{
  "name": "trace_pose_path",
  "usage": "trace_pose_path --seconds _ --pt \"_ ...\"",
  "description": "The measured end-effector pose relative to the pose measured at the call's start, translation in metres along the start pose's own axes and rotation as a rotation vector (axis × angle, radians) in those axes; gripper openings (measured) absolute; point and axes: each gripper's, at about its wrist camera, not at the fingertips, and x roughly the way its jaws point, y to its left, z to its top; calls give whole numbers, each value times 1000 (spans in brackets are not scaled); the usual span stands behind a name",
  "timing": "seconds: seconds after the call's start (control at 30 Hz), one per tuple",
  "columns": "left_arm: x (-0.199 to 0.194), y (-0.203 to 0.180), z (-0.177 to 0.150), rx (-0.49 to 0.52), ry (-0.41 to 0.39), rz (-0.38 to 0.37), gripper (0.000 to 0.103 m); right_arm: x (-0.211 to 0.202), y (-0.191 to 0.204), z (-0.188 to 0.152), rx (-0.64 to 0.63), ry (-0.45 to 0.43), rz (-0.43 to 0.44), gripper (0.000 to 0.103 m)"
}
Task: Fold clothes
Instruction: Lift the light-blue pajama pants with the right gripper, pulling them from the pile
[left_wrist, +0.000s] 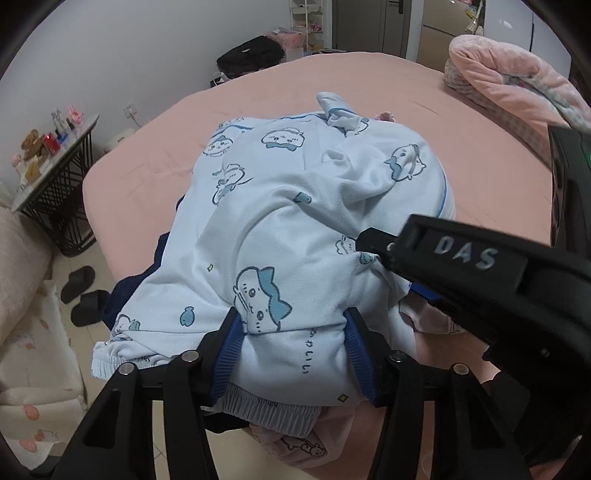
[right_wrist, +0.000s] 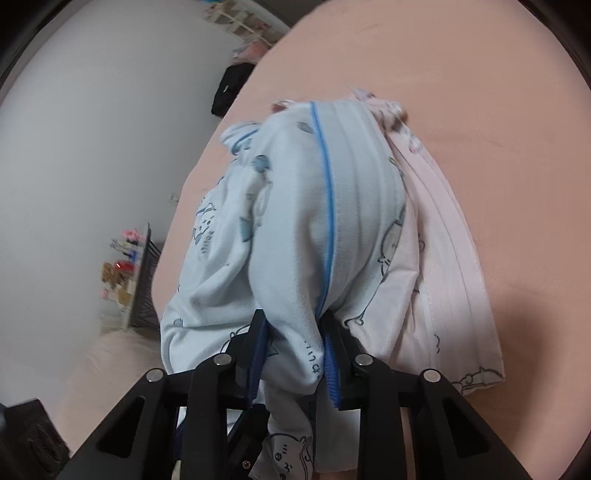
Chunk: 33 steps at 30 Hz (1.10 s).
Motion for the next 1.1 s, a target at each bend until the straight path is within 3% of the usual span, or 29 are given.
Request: trace_pose_path --seconds 0.17,0.23,0.3,0.43,0.53,0.63,0.77,0.83,0.93,0.97,1.0,1.03,1.07,1.1 --pt "-9 -9 -1 68 -20 29 35 -18 19 -4 -202 -34 -98 22" --pt "-14 -12 -2 62 -14 11 25 -28 23 -6 -284 -53 -116 16" --pt "-19 -14 -1 42 -24 -42 20 -32 24 -7 -258 -53 -115 7" --pt "-38 -27 -4 73 -53 -101 10 -30 28 -8 -197 -38 -86 6" --pt "-46 -38 -3 113 -57 -110 8 -35 24 -11 -164 -27 -76 6" --pt "-48 -40 -1 104 -56 -176 7 -46 22 -13 -144 -39 -81 6" --pt "-49 -42 0 114 -55 -148 7 -59 19 -17 -91 -70 -118 6" --pt "-53 -37 1 113 -53 -113 7 -65 10 -21 -19 -80 -90 6" --pt "-55 -25 7 96 -16 3 8 -65 3 -24 48 -74 -97 7" --pt "-53 -17 10 74 -1 16 8 -63 2 -25 61 -66 -112 9" --pt "-51 -8 14 48 14 24 10 -62 1 -25 74 -58 -126 24" --pt "-49 0 17 23 28 32 15 -61 -1 -27 81 -44 -120 49" --pt "-48 9 18 -21 41 5 19 -59 -3 -29 94 -37 -102 58" --pt "-47 18 19 -69 54 -30 32 -57 -6 -30 119 -31 -71 63"
